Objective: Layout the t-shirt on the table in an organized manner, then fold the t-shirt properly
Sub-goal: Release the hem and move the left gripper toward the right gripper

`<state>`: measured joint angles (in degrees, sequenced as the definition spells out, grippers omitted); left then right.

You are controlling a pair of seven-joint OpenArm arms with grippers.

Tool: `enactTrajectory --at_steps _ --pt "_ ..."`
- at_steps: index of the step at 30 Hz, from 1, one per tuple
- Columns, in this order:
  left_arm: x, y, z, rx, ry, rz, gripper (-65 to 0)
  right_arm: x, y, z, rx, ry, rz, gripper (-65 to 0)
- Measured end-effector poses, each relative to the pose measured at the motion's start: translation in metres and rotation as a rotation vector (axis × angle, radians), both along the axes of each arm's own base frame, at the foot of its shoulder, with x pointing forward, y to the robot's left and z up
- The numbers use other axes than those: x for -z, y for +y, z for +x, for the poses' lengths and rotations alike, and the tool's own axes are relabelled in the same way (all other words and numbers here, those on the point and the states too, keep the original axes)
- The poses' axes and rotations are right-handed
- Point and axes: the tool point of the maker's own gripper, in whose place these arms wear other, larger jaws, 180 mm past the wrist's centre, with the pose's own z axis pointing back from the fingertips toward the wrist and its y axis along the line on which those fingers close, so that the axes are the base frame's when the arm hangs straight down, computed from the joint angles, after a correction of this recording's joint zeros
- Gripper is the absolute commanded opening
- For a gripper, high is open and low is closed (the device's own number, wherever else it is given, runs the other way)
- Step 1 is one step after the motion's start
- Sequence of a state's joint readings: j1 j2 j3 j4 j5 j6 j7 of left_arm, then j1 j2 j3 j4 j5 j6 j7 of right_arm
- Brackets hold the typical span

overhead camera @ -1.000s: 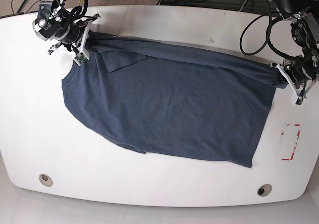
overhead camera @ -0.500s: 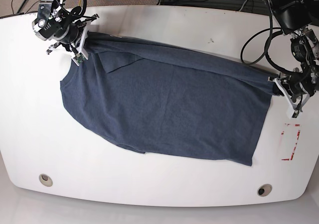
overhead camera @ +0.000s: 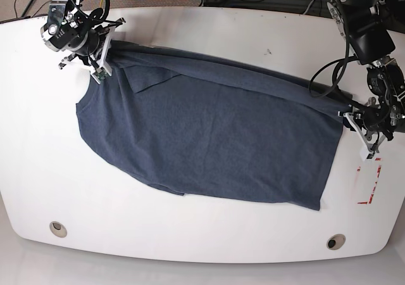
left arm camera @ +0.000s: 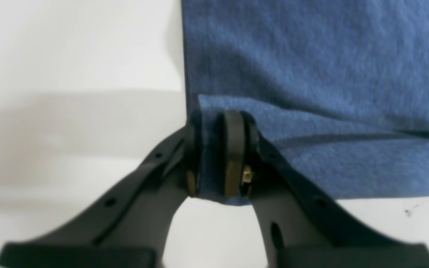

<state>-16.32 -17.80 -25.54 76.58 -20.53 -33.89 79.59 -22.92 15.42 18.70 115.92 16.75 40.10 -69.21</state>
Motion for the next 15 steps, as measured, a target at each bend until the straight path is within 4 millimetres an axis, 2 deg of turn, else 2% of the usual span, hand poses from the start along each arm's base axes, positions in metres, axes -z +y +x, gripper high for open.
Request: enactTrajectory --at_steps 15 --pt "0.014 -0.014 0.015 0.034 -0.016 -0.036 -57.1 -0.001 0.000 0.003 0.001 -0.007 0.000 -65.0"
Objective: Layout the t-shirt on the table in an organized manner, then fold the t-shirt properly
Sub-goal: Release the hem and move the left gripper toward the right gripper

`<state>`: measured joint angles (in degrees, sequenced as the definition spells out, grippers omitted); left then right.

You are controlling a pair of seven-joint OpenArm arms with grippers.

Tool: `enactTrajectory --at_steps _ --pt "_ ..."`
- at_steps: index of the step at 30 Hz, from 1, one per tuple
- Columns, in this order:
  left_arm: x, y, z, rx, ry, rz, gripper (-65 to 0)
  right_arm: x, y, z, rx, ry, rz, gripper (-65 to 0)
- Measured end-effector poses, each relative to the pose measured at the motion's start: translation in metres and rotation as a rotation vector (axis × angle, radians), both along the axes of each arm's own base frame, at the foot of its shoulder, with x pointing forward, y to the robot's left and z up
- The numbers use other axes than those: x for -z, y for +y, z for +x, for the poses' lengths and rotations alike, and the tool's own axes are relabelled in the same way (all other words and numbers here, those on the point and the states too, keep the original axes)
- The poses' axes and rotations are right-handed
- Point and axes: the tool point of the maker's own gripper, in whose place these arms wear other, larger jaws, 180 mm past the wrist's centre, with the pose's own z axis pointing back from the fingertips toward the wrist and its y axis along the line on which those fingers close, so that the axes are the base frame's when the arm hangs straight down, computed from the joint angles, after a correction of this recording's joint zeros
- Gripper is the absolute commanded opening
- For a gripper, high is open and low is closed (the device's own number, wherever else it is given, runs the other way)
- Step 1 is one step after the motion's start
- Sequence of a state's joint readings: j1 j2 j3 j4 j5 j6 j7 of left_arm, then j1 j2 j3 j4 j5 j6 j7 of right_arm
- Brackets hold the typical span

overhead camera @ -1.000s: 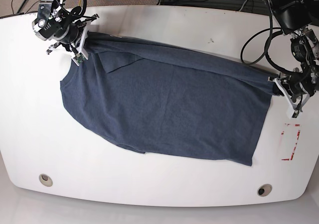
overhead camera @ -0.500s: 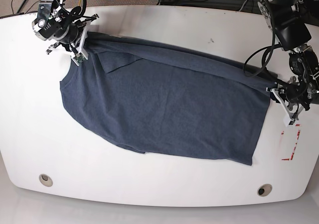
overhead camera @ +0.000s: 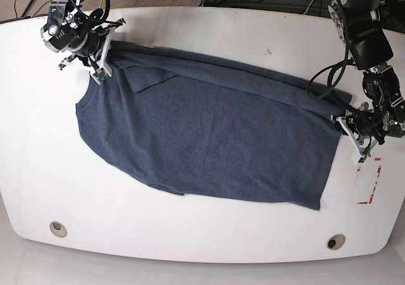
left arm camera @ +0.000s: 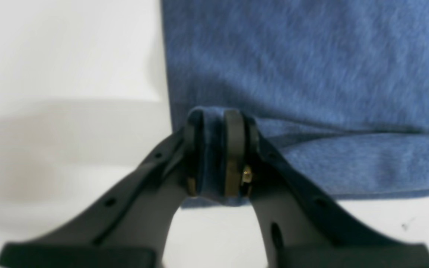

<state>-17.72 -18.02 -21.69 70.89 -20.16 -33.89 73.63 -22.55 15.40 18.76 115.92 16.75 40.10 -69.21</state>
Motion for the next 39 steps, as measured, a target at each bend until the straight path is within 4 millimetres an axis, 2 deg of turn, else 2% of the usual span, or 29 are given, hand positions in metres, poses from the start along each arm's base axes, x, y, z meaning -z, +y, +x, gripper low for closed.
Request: enactTrajectory --at_steps 5,9,16,31,33,39 --pt "0.010 0.001 -0.005 -0.011 0.022 -0.015 -57.1 -0.006 -0.009 0.008 0.033 -0.030 -0.006 -65.0" --pt "0.010 0.001 -0.004 -0.013 0.013 -0.017 -57.1 -0.011 -0.022 0.012 0.067 -0.049 -0.026 -65.0" --pt "0.009 0.001 -0.001 -0.015 -0.003 -0.021 -57.2 -0.016 -0.031 0.017 0.093 -0.068 -0.038 -65.0" --pt "0.009 0.003 -0.002 -0.021 -0.003 -0.019 -55.0 -0.014 -0.032 0.016 0.096 -0.063 -0.036 -63.6" --pt "0.009 0.003 -0.002 -0.019 -0.004 -0.018 -51.2 -0.014 -0.032 0.016 0.096 -0.062 -0.037 -59.9" --pt "0.009 0.003 -0.002 -0.018 -0.004 -0.018 -32.1 -0.015 -0.032 0.017 0.097 -0.064 -0.040 -35.0"
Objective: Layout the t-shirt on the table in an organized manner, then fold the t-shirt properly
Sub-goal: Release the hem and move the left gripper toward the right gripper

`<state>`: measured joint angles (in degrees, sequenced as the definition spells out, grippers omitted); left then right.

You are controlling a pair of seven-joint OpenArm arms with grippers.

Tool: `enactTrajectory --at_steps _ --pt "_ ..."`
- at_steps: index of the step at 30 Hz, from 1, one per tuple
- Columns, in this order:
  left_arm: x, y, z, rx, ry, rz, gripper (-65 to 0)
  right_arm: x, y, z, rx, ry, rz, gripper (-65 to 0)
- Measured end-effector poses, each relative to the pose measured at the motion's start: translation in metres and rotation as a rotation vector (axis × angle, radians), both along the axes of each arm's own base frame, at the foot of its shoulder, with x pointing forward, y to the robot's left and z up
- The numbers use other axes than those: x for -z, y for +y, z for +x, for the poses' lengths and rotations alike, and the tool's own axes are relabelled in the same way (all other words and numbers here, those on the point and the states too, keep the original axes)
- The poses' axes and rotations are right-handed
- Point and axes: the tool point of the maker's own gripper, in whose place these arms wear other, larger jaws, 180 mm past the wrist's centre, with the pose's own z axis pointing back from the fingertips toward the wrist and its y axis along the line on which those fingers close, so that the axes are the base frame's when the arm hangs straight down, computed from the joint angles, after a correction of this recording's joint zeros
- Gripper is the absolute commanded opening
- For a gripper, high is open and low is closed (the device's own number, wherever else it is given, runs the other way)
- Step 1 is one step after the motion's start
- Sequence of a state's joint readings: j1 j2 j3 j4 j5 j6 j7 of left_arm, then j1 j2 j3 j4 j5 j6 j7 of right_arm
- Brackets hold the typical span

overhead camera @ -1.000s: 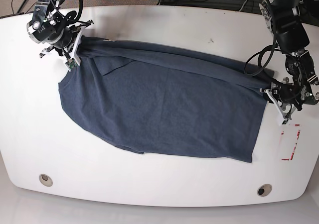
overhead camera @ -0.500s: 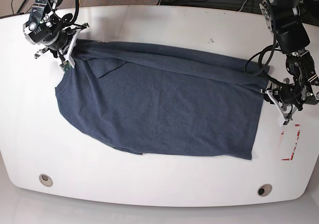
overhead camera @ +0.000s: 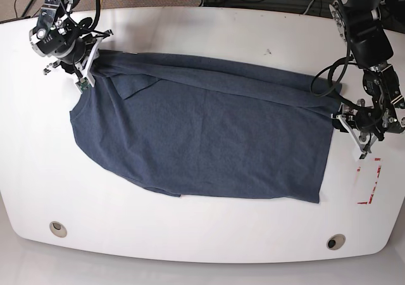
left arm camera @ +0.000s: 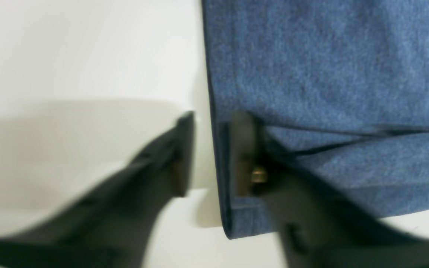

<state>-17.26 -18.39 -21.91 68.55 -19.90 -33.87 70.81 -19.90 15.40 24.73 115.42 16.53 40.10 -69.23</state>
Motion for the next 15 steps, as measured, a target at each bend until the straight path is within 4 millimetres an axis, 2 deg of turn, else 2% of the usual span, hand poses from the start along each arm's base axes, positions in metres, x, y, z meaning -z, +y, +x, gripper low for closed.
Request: enactTrajectory --at_steps 2,4,9,15 --pt "-0.001 0.000 0.001 0.000 -0.002 0.001 -26.9 0.000 0.000 0.000 0.001 0.000 -0.001 -28.2" --pt "-0.001 0.000 0.001 0.000 -0.004 -0.001 -24.3 0.000 -0.001 0.000 0.000 0.001 -0.003 -24.1" --pt "-0.007 -0.001 0.004 0.007 -0.024 0.008 -24.7 -0.002 -0.005 0.000 0.012 -0.005 -0.006 -23.6" --pt "-0.037 -0.001 0.006 0.099 -0.103 0.102 -24.7 -0.009 -0.026 -0.002 0.083 -0.024 -0.028 -23.3"
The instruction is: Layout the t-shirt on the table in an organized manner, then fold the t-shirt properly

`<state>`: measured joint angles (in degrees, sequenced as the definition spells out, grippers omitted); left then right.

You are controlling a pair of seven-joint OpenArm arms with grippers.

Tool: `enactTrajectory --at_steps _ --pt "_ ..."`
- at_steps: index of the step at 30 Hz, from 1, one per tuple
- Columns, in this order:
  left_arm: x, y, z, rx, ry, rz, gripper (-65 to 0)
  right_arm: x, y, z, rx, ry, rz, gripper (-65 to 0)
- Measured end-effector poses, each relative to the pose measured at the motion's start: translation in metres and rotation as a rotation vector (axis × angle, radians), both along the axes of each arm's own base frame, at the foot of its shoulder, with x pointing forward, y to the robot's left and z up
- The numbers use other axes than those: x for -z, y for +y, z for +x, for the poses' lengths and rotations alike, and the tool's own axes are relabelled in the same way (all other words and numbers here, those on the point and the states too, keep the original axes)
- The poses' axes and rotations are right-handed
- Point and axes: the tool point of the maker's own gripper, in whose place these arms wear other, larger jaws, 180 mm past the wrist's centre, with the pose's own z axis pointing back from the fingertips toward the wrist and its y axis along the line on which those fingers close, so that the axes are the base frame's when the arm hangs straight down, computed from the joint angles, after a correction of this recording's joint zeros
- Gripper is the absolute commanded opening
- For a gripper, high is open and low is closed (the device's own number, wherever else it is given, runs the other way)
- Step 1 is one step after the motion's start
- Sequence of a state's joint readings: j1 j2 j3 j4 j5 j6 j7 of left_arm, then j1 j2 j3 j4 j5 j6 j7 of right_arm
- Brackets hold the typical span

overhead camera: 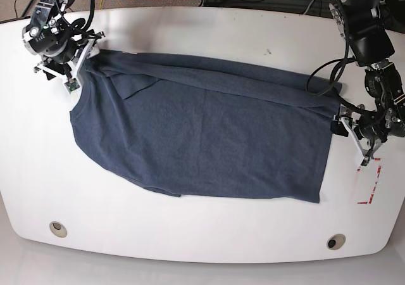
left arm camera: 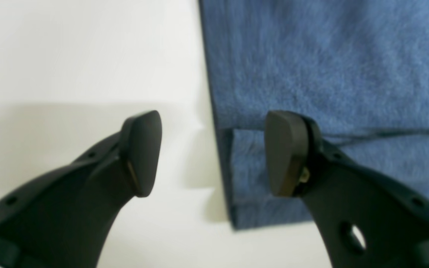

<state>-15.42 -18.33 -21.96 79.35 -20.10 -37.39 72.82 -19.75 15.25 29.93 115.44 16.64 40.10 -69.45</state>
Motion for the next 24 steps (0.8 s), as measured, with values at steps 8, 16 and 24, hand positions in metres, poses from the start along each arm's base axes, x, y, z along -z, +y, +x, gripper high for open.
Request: enactTrajectory --at_steps 8,16,24 --pt "-0.021 -0.018 -0.022 0.113 -0.084 0.106 -24.7 -0.005 0.001 0.010 0.059 -0.053 0.038 -23.3" --pt "0.002 -0.060 -0.042 0.220 -0.063 0.069 -24.7 -0.005 -0.011 -0.002 0.155 -0.059 0.057 -23.1" --pt "0.019 -0.070 -0.059 0.264 -0.028 0.066 -24.7 0.003 0.009 -0.003 0.069 -0.009 0.082 -23.3"
